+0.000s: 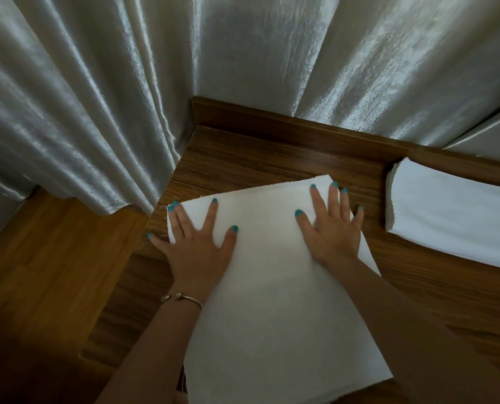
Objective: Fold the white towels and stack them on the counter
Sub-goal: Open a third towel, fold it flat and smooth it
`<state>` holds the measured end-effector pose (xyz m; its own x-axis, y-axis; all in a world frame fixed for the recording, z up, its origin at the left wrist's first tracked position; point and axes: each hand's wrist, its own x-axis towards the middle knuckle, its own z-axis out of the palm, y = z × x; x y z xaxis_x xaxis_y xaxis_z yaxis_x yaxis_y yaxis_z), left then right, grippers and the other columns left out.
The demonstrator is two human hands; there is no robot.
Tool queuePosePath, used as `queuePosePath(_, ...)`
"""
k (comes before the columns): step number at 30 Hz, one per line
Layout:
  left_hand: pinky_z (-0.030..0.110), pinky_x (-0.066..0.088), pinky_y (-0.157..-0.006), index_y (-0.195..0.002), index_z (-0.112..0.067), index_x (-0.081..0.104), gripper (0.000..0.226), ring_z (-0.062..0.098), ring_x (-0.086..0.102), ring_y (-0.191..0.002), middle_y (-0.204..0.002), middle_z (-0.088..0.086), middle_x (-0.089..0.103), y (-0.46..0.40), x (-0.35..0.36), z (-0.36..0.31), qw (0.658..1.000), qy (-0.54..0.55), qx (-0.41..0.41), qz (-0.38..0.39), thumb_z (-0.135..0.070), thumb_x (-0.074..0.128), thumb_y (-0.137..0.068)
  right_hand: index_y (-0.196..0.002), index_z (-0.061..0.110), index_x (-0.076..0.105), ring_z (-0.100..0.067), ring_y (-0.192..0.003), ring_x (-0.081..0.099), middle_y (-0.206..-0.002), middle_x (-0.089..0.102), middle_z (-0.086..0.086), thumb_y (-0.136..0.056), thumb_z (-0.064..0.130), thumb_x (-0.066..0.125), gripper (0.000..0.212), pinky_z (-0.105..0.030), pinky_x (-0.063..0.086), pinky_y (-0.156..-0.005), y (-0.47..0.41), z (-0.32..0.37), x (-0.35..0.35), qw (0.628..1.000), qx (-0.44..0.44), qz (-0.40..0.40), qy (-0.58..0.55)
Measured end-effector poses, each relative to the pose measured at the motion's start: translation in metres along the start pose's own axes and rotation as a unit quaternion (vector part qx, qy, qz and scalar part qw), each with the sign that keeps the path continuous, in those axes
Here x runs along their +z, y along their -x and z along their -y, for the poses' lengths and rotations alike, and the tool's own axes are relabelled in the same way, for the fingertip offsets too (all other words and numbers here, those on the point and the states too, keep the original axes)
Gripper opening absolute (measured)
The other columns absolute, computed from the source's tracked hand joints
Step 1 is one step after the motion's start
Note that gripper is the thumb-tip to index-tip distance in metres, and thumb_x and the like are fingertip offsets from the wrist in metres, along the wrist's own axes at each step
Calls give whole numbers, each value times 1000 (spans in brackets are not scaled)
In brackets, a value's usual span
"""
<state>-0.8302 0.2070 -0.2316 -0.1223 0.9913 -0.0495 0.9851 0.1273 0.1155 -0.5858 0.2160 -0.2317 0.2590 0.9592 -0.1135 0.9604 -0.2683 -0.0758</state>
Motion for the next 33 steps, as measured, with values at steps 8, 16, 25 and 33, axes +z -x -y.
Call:
queuePosePath(8,67,-9,-106,-146,-48,-8,84,40,-5,-146,-156,27,0,-6,-11,2,998,-39,26,34,-88,8,-74,-154,38,5,-20,-150,-8,-164,-6,1,-99,55,20,59,-44,1,-120,8,-13,-7,997,-10,14,-71)
queuePosePath(16,47,8,-118,-150,-24,22,54,29,10,-147,-159,11,15,-31,-41,-77,965,-29,255,60,-41,31,-99,-153,25,21,-27,-150,7,-163,9,-8,-101,45,32,57,-46,13,-119,53,-35,-12,992,7,-29,-122)
queuePosePath(25,35,26,-111,-140,-21,43,56,23,36,-135,-146,2,42,-33,-32,-208,846,17,523,103,-5,53,-87,-128,5,52,-29,-114,47,-119,53,-13,-87,34,66,52,-40,45,-89,95,-58,-21,960,162,-74,-217)
queuePosePath(33,42,28,-104,-118,-37,43,54,26,33,-115,-121,-3,41,-57,-49,-240,741,-147,600,265,-7,54,-74,-119,15,50,-28,-107,55,-119,56,-7,-82,42,66,49,-39,49,-84,102,-51,-33,910,277,-25,-308)
